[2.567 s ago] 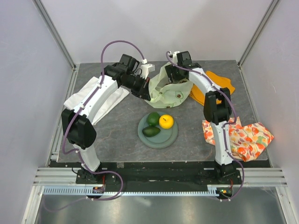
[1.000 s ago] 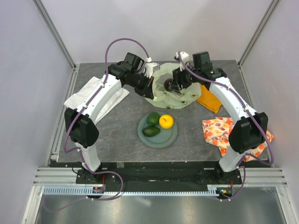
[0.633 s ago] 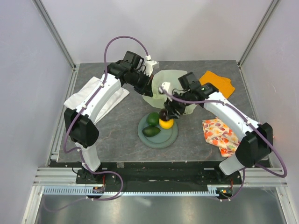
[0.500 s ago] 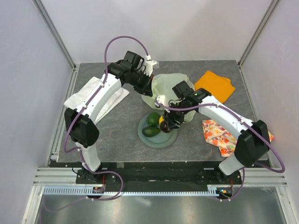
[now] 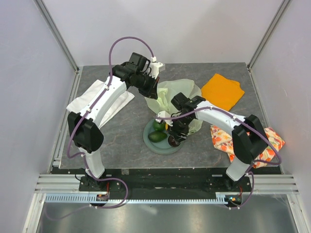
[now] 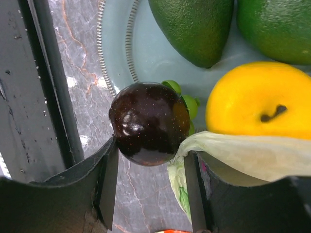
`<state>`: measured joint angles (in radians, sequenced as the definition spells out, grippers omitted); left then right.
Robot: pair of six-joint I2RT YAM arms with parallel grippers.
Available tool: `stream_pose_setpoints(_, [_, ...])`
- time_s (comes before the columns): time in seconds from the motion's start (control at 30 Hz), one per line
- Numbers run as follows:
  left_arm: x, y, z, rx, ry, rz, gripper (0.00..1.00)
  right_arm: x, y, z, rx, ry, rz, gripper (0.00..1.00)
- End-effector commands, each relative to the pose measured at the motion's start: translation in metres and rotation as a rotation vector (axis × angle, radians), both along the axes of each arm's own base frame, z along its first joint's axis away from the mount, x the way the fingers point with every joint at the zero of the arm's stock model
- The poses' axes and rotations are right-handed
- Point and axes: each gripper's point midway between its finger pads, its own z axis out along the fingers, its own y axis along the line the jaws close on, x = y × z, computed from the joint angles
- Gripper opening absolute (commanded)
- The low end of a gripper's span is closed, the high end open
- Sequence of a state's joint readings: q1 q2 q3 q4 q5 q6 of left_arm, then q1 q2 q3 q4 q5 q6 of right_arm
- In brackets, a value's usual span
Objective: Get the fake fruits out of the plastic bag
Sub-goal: Place the fake fruit on the plate, then adjust the plastic bag at the center of the board.
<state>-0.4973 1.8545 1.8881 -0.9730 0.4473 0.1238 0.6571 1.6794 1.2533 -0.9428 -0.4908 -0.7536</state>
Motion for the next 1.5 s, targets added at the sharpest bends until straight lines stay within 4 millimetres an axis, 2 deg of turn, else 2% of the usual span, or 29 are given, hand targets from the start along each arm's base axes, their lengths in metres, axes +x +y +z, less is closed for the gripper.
stream_pose_setpoints(0.0, [0.008,-0.005,0.014,-0.015,-0.066,-0.027,0.02,0.003,0.014,-0.004,-0.007,0.036,-0.003,0.52])
stream_pose_setpoints(0.03, [0.008,-0.006,0.014,-0.018,-0.066,-0.031,0.01,0.004,0.015,-0.003,-0.011,0.034,0.001,0.54])
stream_pose_setpoints(0.2, [0.008,-0.009,0.017,-0.034,-0.062,-0.040,0.02,0.009,0.012,0.008,-0.026,0.002,-0.029,0.78])
stream_pose_setpoints(0.27, [0.008,-0.010,0.021,-0.042,-0.069,-0.043,0.01,0.015,0.010,0.014,-0.038,-0.024,-0.041,0.82])
stream_pose_setpoints(0.43, [0.008,-0.012,0.033,-0.062,-0.095,-0.051,0.01,0.018,-0.010,0.033,-0.084,-0.041,-0.073,0.88])
stream_pose_setpoints(0.53, [0.004,-0.012,0.040,-0.076,-0.101,-0.062,0.02,0.035,-0.038,0.039,-0.135,-0.083,-0.144,0.85])
stream_pose_setpoints(0.57, [0.002,-0.012,0.040,-0.077,-0.098,-0.065,0.02,0.050,-0.059,0.042,-0.150,-0.086,-0.214,0.83])
stream_pose_setpoints(0.6, [0.000,-0.011,0.040,-0.078,-0.096,-0.070,0.02,0.060,-0.070,0.044,-0.154,-0.088,-0.253,0.82])
stream_pose_setpoints(0.63, [-0.002,-0.011,0.042,-0.081,-0.096,-0.074,0.02,0.079,-0.080,0.054,-0.150,-0.120,-0.297,0.79])
stream_pose_setpoints(0.7, [-0.007,-0.011,0.038,-0.084,-0.078,-0.088,0.02,0.118,-0.122,0.053,-0.208,-0.154,-0.440,0.75])
stream_pose_setpoints(0.73, [-0.010,-0.011,0.039,-0.090,-0.073,-0.092,0.01,0.147,-0.129,0.069,-0.191,-0.208,-0.547,0.68])
stream_pose_setpoints(0.77, [-0.013,-0.011,0.036,-0.089,-0.058,-0.100,0.02,0.176,-0.151,0.063,-0.198,-0.215,-0.651,0.65])
stream_pose_setpoints(0.8, [-0.017,-0.011,0.035,-0.096,-0.045,-0.112,0.02,0.195,-0.160,0.066,-0.187,-0.228,-0.732,0.65])
stream_pose_setpoints(0.83, [-0.021,-0.011,0.033,-0.098,-0.032,-0.115,0.01,0.227,-0.165,0.094,-0.132,-0.300,-0.817,0.63])
stream_pose_setpoints(0.87, [-0.024,-0.010,0.032,-0.100,-0.023,-0.119,0.02,0.248,-0.175,0.084,-0.132,-0.267,-0.955,0.62])
stream_pose_setpoints(0.9, [-0.026,-0.010,0.032,-0.101,-0.019,-0.123,0.02,0.263,-0.182,0.093,-0.128,-0.301,-1.025,0.61])
stream_pose_setpoints(0.93, [-0.029,-0.009,0.029,-0.098,-0.009,-0.126,0.02,0.281,-0.181,0.120,-0.064,-0.358,-1.072,0.63])
stream_pose_setpoints(0.97, [-0.032,-0.008,0.031,-0.099,-0.009,-0.129,0.01,0.289,-0.174,0.136,-0.007,-0.390,-1.098,0.65])
stream_pose_setpoints(1.03, [-0.036,-0.006,0.029,-0.094,-0.002,-0.131,0.02,0.285,-0.159,0.156,0.052,-0.426,-1.077,0.74])
stream_pose_setpoints(1.07, [-0.038,-0.006,0.028,-0.093,0.001,-0.135,0.02,0.276,-0.146,0.178,0.111,-0.451,-1.047,0.77])
stream_pose_setpoints(1.13, [-0.039,-0.004,0.024,-0.083,0.012,-0.135,0.02,0.254,-0.116,0.184,0.210,-0.376,-0.947,0.83])
stream_pose_setpoints(1.17, [-0.039,-0.004,0.023,-0.084,0.014,-0.136,0.02,0.240,-0.102,0.201,0.259,-0.385,-0.901,0.84])
stream_pose_setpoints(1.2, [-0.039,-0.004,0.020,-0.080,0.022,-0.135,0.02,0.231,-0.095,0.206,0.277,-0.384,-0.873,0.84])
stream_pose_setpoints(1.23, [-0.038,-0.005,0.020,-0.081,0.023,-0.136,0.02,0.221,-0.089,0.197,0.275,-0.360,-0.858,0.85])
stream_pose_setpoints(1.27, [-0.038,-0.006,0.018,-0.080,0.026,-0.137,0.02,0.209,-0.079,0.215,0.328,-0.383,-0.820,0.86])
stream_pose_setpoints(1.3, [-0.038,-0.007,0.018,-0.080,0.024,-0.139,0.02,0.201,-0.076,0.212,0.331,-0.375,-0.812,0.86])
stream_pose_setpoints(1.33, [-0.037,-0.007,0.018,-0.077,0.025,-0.139,0.02,0.192,-0.074,0.226,0.357,-0.406,-0.798,0.86])
stream_pose_setpoints(1.4, [-0.035,-0.007,0.016,-0.071,0.023,-0.134,0.01,0.181,-0.064,0.235,0.380,-0.429,-0.759,0.87])
stream_pose_setpoints(1.47, [-0.033,-0.008,0.016,-0.070,0.023,-0.131,0.02,0.164,-0.053,0.254,0.439,-0.455,-0.692,0.87])
